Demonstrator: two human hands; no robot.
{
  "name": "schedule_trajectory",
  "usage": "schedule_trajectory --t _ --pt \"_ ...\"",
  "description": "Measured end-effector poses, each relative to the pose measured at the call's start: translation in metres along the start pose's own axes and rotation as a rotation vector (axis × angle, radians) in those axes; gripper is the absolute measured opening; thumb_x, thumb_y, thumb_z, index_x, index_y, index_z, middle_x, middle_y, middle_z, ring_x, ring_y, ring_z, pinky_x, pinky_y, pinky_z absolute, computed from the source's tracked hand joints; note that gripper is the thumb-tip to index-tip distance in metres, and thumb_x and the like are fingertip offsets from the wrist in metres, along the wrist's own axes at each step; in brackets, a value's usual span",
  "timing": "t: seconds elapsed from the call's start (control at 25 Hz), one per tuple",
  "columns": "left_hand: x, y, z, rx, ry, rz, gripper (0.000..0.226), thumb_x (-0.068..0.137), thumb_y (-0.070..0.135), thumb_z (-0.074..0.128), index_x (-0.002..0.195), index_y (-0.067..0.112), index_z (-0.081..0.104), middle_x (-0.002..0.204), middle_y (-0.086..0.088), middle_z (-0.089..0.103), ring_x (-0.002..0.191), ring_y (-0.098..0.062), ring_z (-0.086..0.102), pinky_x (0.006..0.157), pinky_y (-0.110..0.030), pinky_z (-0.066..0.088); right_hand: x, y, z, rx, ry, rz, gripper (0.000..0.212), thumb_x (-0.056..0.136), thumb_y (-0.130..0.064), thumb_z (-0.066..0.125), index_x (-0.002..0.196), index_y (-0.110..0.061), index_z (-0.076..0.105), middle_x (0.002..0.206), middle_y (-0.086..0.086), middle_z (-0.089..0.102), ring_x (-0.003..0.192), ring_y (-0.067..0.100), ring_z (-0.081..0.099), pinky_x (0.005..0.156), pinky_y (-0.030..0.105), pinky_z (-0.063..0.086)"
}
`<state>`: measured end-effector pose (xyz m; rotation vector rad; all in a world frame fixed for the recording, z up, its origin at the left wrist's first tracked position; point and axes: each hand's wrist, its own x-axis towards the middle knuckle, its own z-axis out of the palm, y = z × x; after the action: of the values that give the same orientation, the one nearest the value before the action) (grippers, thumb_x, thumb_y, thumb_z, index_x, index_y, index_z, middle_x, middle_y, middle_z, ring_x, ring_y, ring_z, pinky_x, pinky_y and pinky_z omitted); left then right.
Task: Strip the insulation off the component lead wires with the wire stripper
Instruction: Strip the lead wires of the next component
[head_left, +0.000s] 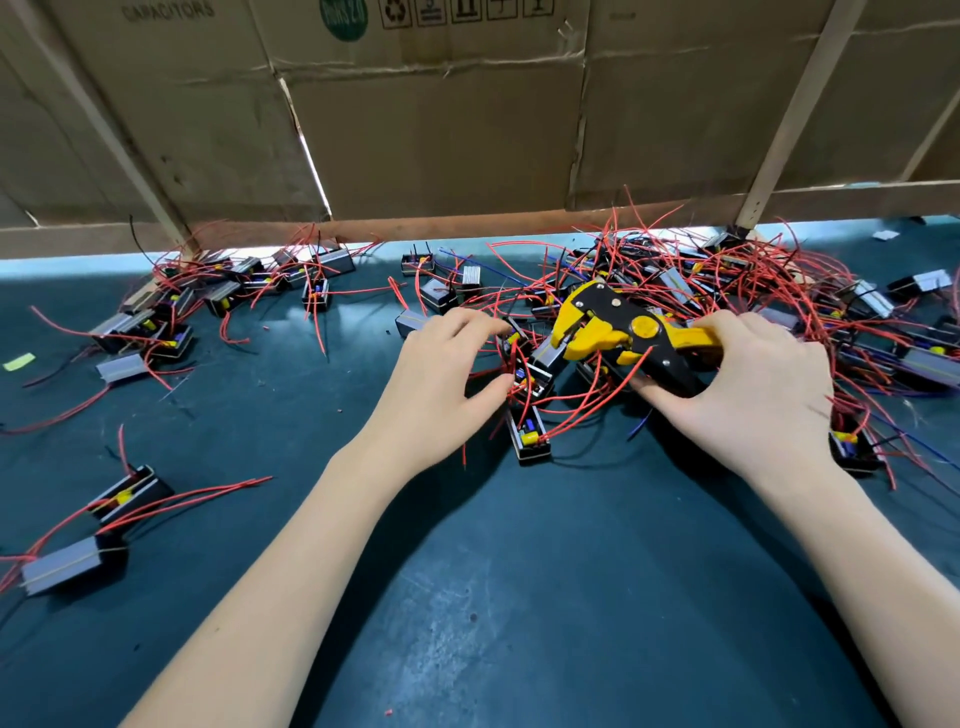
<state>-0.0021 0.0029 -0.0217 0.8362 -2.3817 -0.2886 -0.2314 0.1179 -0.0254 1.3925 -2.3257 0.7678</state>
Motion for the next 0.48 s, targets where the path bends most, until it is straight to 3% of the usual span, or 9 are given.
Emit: schedule_trajectory --t 0.16,0.24,0.36,0.48 --pt "0.004 -0.014 -0.011 0.096 0.126 -0.096 0.029 0.089 0.023 0.066 0.117 0.015 0.066 0.119 0.0 0.064 0.114 -0.023 0.056 0.102 -0.043 0.037 -0.001 0.001 0.001 0.024 0.0 -0.002 0.057 0.066 -0.064 0.073 0.097 -0.017 0.066 0.092 0.006 0.066 0.097 0.033 0.062 0.085 0.044 0.041" --pt "0.006 -0.037 -0.029 0.247 0.291 -0.247 0.028 0.089 0.024 0.064 0.116 0.014 0.067 0.119 -0.005 0.064 0.114 -0.029 0.053 0.095 -0.039 0.033 -0.001 0.003 0.001 0.021 -0.001 -0.008 0.056 0.066 -0.064 0.073 0.095 -0.017 0.066 0.091 0.007 0.066 0.095 0.033 0.062 0.084 0.044 0.041" --pt "-0.006 -0.089 -0.068 0.522 0.5 -0.582 0.037 0.086 0.02 0.061 0.121 0.006 0.06 0.123 -0.022 0.058 0.116 -0.04 0.047 0.092 -0.046 0.034 -0.001 0.003 0.002 0.016 0.005 -0.018 0.058 0.065 -0.064 0.074 0.097 -0.016 0.067 0.091 0.007 0.065 0.095 0.034 0.062 0.084 0.043 0.04" --pt "-0.032 -0.135 -0.086 0.533 0.357 -0.89 0.047 0.089 0.016 0.062 0.129 -0.004 0.048 0.135 -0.031 0.048 0.127 -0.047 0.039 0.1 -0.054 0.033 -0.001 0.002 0.004 0.019 0.005 -0.03 0.059 0.064 -0.064 0.075 0.099 -0.017 0.067 0.092 0.007 0.065 0.096 0.033 0.062 0.082 0.042 0.037"
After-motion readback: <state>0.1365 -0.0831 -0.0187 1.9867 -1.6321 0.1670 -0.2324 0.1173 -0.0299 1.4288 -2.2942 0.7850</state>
